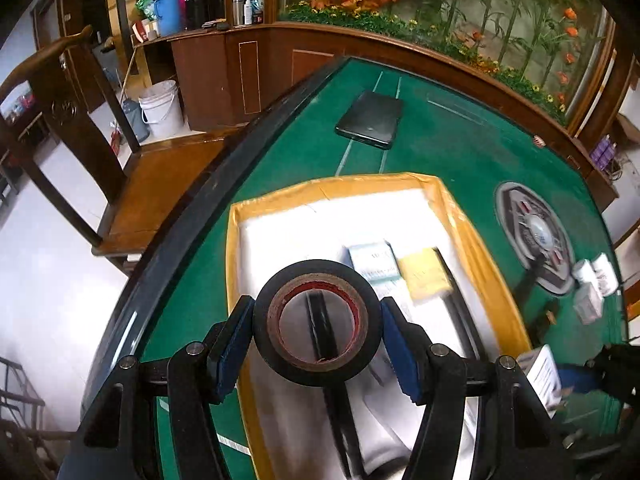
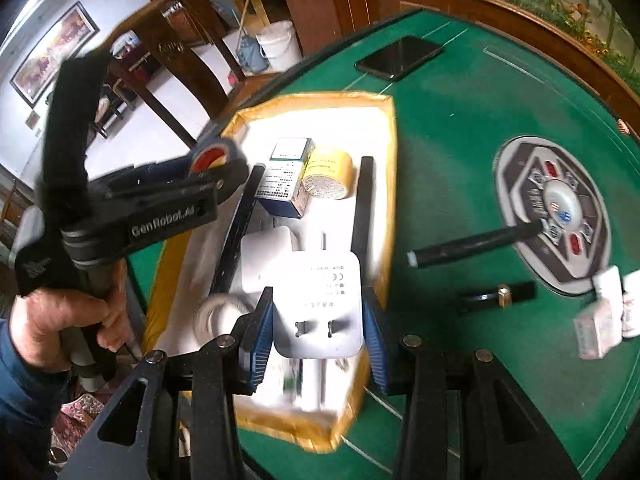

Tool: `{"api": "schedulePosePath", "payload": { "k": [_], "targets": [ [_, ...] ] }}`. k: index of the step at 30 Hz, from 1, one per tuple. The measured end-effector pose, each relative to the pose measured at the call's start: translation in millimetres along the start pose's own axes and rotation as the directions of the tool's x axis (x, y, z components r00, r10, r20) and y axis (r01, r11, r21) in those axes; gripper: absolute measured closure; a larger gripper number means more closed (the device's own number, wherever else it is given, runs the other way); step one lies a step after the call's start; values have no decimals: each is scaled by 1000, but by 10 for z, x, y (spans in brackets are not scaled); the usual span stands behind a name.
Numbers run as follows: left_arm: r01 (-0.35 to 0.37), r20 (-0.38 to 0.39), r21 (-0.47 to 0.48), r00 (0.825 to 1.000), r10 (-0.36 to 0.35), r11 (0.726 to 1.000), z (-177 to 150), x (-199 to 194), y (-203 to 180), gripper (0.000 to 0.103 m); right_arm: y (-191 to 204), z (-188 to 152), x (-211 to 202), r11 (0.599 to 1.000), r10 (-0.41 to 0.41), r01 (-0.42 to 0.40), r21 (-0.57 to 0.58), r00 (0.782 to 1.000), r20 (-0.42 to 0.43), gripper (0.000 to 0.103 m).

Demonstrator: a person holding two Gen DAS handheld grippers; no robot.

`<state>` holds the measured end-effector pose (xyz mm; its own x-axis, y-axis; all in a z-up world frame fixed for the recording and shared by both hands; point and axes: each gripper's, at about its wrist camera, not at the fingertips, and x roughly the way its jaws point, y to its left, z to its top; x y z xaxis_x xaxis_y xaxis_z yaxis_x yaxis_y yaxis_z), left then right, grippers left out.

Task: Organize rigid objects
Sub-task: 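Carry the black tape roll and plug adapter over the white tray, then open both tools over the tray and swing them back to the felt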

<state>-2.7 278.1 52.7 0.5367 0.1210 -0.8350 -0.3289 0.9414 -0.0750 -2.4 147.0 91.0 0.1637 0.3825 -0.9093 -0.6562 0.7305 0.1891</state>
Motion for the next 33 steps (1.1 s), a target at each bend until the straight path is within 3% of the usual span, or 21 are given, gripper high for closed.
{"api": "schedulePosePath", "payload": {
  "k": [16,19,25,29,33],
  "targets": [
    [30,-46,-35,998,-31,999,167,329,159,36,44,155,445,998,-55,56,11,996,-67,63],
    [32,-42,-52,999,-34,998,185,332,181,36,72,167,431,999,-50,50,-3,997,-64,58],
    [53,-25,-75,998,-55,996,175,172,182,35,124,79,211,999,-35,35,-34,999,-23,42],
    [74,1,-46,997,-74,996,163,-20,66,35,25,-21,-64,1000,-7,8,-13,999,40,42],
    [132,5,29,991,-132,991,129,-203,-261,35,-311,-212,-394,997,20,-28,78,995,101,42]
  ]
}}
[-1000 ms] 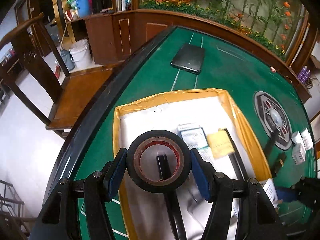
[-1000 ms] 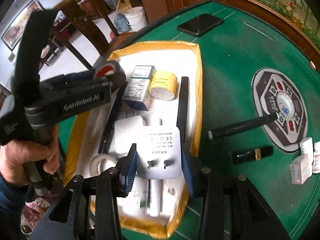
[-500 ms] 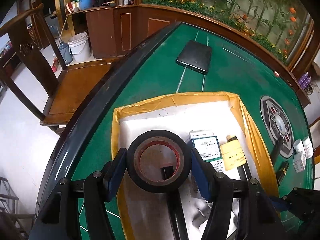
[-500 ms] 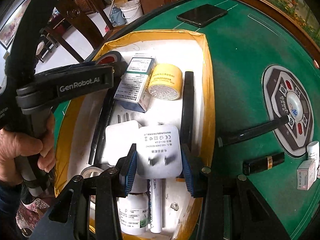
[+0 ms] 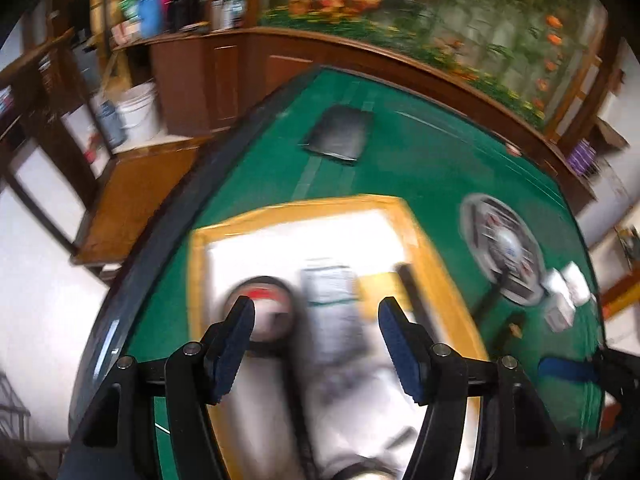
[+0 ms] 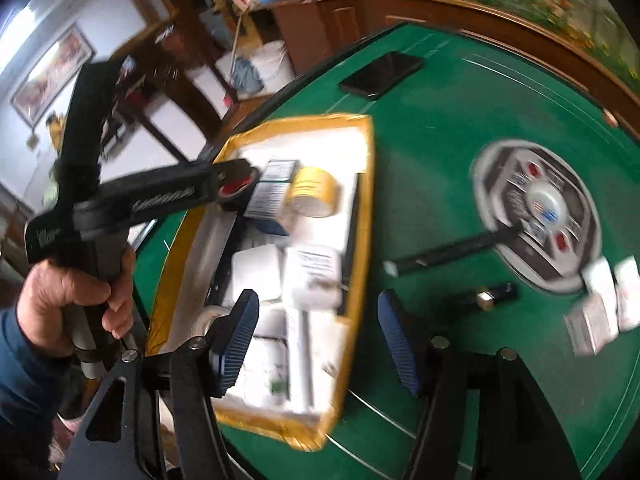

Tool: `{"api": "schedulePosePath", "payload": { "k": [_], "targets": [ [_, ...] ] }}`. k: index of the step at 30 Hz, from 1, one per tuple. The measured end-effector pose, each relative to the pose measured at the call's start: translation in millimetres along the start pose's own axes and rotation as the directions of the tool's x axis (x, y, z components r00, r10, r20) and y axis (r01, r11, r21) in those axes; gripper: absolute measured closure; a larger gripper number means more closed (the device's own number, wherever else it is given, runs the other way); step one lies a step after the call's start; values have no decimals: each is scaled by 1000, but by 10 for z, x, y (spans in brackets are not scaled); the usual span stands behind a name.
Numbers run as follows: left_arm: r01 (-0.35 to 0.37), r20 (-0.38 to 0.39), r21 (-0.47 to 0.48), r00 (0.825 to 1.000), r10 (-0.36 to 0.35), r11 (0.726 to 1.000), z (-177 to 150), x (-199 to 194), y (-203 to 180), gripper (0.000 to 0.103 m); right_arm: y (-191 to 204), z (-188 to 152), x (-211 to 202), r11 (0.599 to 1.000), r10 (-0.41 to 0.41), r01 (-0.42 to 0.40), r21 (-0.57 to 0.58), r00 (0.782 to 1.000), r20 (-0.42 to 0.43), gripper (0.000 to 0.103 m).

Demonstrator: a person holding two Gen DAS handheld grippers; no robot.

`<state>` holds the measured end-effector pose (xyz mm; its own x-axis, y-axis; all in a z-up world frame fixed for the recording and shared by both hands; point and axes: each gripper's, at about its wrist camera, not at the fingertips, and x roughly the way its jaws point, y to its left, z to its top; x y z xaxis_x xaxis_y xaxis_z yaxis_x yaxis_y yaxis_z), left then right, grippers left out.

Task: Organize rigid objects
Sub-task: 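Open both tools over the tray and swing them back to the felt, then grasp a black marker with the left tool while the right tool approaches the black lipstick tube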

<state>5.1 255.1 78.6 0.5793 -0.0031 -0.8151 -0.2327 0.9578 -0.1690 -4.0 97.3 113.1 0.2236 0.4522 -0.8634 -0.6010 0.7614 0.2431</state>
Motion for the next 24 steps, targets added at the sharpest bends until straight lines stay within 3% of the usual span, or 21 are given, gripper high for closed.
{"api": "schedulePosePath", "payload": {
  "k": [4,7,10,16,21,22,24],
  "targets": [
    [76,-28,127,997,-73,989,10,3,-614,38,-450,-233,-270,992,-9,6,128,1000,23,42],
    [103,-66,212,994,-91,972,37,117,-1085,45,-805,-444,-436,975,-24,17,223,999,26,42],
    [127,-136,232,986,-97,964,114,363,-1394,46,-1067,-630,-577,958,-38,28,285,999,29,42],
    [81,-238,306,971,-7,948,164,926,-1771,46,-1373,-977,-857,940,-75,54,338,996,49,42],
    [67,-293,295,956,24,953,138,1175,-1837,46,-1620,-1205,-1110,920,-116,82,382,991,68,42],
    [59,-310,291,950,36,955,104,1233,-1848,47,-1659,-1231,-1138,917,-123,86,391,990,70,42],
    [49,-302,311,952,50,949,61,1234,-1889,62,-1732,-1286,-1193,908,-135,95,407,988,71,42]
  ]
}}
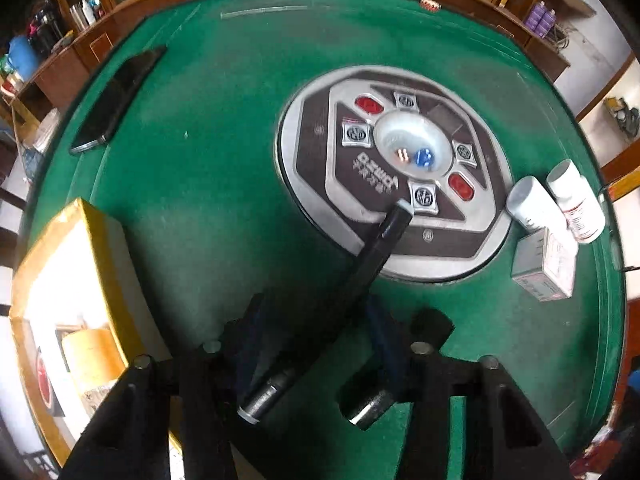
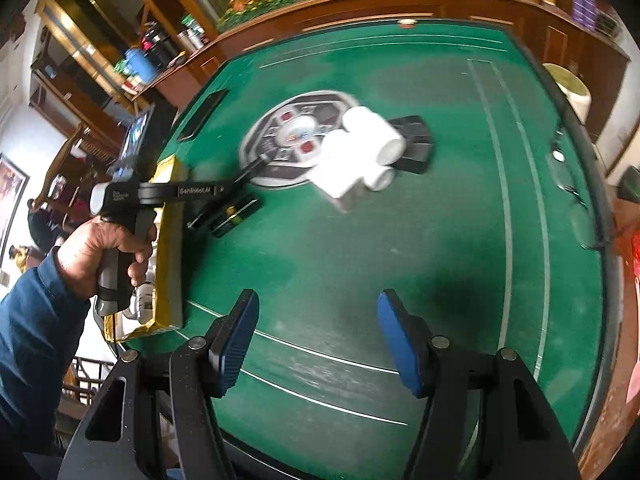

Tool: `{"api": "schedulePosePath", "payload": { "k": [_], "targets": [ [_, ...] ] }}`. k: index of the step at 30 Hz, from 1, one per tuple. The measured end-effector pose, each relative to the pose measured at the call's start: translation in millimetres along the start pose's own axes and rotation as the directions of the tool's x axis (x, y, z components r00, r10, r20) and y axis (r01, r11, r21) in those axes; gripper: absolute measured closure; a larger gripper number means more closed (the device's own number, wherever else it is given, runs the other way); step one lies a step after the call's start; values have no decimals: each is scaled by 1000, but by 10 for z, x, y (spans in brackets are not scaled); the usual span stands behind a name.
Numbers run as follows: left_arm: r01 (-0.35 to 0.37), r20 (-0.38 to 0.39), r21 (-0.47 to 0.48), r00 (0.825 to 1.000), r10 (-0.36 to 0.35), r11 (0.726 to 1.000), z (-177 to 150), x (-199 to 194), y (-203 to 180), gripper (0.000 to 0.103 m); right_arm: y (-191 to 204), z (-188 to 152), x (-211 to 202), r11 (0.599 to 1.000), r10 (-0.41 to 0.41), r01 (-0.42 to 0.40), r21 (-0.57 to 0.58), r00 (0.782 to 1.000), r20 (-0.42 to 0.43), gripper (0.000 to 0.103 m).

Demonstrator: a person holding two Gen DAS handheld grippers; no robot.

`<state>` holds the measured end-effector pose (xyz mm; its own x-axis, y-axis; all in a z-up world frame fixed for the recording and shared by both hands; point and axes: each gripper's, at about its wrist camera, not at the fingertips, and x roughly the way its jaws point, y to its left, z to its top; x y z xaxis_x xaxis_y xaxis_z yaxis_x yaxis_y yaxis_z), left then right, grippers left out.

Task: Organize rigid objects
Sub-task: 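Grasp a black marker with the left tool while the right tool approaches the black lipstick tube, then grasp the black gold-banded lipstick tube with the right tool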

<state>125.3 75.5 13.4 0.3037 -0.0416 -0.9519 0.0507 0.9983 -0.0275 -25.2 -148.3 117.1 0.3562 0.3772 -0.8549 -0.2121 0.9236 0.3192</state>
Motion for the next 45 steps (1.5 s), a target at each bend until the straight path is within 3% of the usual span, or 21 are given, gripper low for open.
{"api": "schedulePosePath", "payload": {
  "k": [3,5,8,14,16,23,28,34,36,38,39,45],
  "targets": [
    [24,-4,6,1000,-24,1000,-71,-42,-86,84,-110,-16,-66,1000,-8,8,19,1000,10,42],
    [66,-12,-16,998,-66,998,-156,-72,-146,88,-142,-9,-92,1000,-9,9,25,1000,13,42],
    [80,-1,21,997,-80,997,-409,-162,-399,88,-153,-1,-86,1000,-10,9,28,1000,14,42],
    [201,-3,62,980,-201,978,-922,-358,-909,89,-218,25,89,998,-4,7,66,999,-32,42],
    [191,13,65,981,-193,979,-1060,-416,-980,89,-218,38,187,997,-7,11,70,998,-58,42],
    [198,23,19,980,-198,980,-1101,-446,-798,89,-160,124,482,996,13,-3,86,993,-116,42],
    [176,39,45,983,-178,983,-1153,-425,-837,89,-50,316,776,997,14,-3,71,986,-167,42],
    [163,52,55,985,-166,985,-1190,-404,-870,89,178,461,1084,998,-60,62,1,976,-211,42],
    [162,56,60,985,-165,985,-1186,-400,-876,88,256,472,1192,992,-123,111,-63,966,-228,51],
    [161,62,58,984,-164,985,-1231,-438,-871,88,240,455,1216,989,-144,130,-72,963,-226,77],
    [156,63,63,985,-160,986,-1235,-438,-882,88,225,444,1218,989,-141,126,-77,961,-237,84],
    [166,59,45,984,-168,985,-1205,-425,-860,88,53,353,1033,994,-111,109,-23,972,-205,85]
  ]
}}
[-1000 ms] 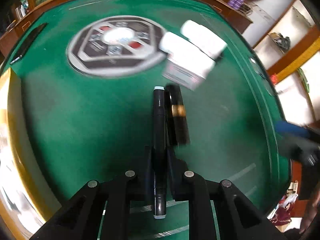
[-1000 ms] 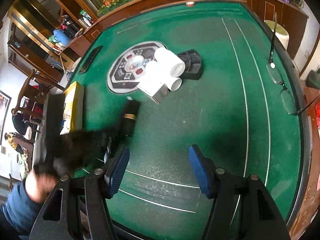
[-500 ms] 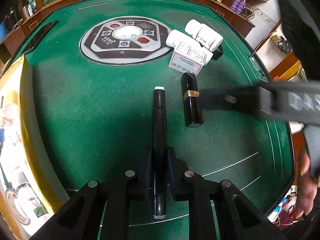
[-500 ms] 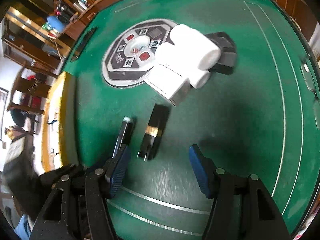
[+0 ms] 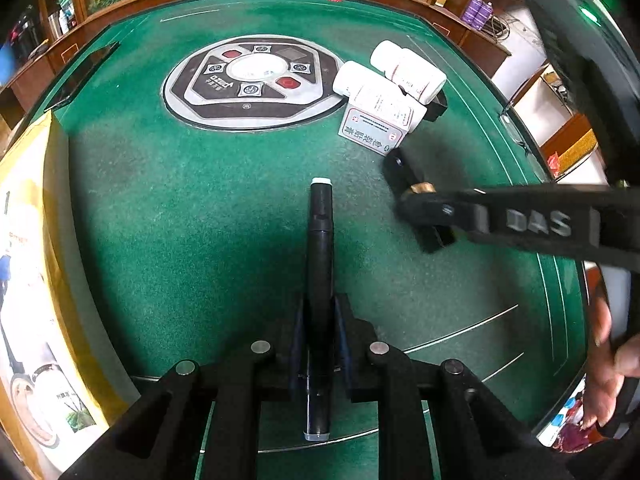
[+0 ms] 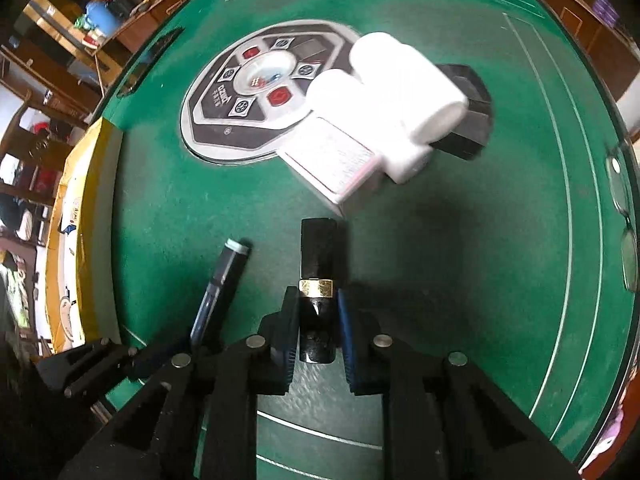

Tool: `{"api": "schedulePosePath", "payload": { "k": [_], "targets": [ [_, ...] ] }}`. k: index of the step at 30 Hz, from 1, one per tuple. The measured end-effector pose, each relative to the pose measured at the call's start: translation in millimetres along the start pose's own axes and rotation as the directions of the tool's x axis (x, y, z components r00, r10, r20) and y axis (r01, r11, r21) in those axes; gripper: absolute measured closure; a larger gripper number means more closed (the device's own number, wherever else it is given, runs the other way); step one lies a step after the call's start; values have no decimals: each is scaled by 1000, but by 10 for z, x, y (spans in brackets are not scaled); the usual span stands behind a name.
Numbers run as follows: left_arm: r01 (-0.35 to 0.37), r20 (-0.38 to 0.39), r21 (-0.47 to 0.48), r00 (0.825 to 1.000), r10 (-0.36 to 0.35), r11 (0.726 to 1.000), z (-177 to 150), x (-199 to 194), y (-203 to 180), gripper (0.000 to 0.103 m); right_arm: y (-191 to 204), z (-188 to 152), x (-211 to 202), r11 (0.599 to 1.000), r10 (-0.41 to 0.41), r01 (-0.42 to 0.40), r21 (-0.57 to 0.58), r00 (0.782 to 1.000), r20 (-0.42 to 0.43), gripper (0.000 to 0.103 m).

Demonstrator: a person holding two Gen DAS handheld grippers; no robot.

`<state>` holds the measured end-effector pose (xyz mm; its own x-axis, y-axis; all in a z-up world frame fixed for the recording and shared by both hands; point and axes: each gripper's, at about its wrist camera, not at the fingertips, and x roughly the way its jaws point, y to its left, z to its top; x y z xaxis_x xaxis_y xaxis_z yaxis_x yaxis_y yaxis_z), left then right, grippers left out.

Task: Organize rigid objects
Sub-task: 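Grasp the black gold-banded lipstick tube with the right tool, then carry the black marker and lipstick tube into the white tray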

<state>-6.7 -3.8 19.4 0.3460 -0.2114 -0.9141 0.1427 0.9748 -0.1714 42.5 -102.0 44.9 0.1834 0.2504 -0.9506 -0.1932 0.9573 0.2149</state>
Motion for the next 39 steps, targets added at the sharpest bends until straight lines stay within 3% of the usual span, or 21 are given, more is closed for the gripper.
{"api": "schedulePosePath", "payload": {
  "k": [11,20,30,39],
  "targets": [
    [14,47,-27,999,-12,1000,-12,-131,12,89,-232,-260,-357,996,81,-84,38,994,71,85],
    [16,137,-65,991,-7,998,28,-483,103,89,-61,-246,-373,993,116,-116,3,990,80,85],
    [10,238,-196,971,37,981,-84,-942,572,89,458,-201,-495,977,179,-166,-133,979,93,85],
    [-4,284,-357,952,113,934,-347,-1245,1258,89,1058,-217,-527,940,239,-217,-262,969,57,85]
  ]
}}
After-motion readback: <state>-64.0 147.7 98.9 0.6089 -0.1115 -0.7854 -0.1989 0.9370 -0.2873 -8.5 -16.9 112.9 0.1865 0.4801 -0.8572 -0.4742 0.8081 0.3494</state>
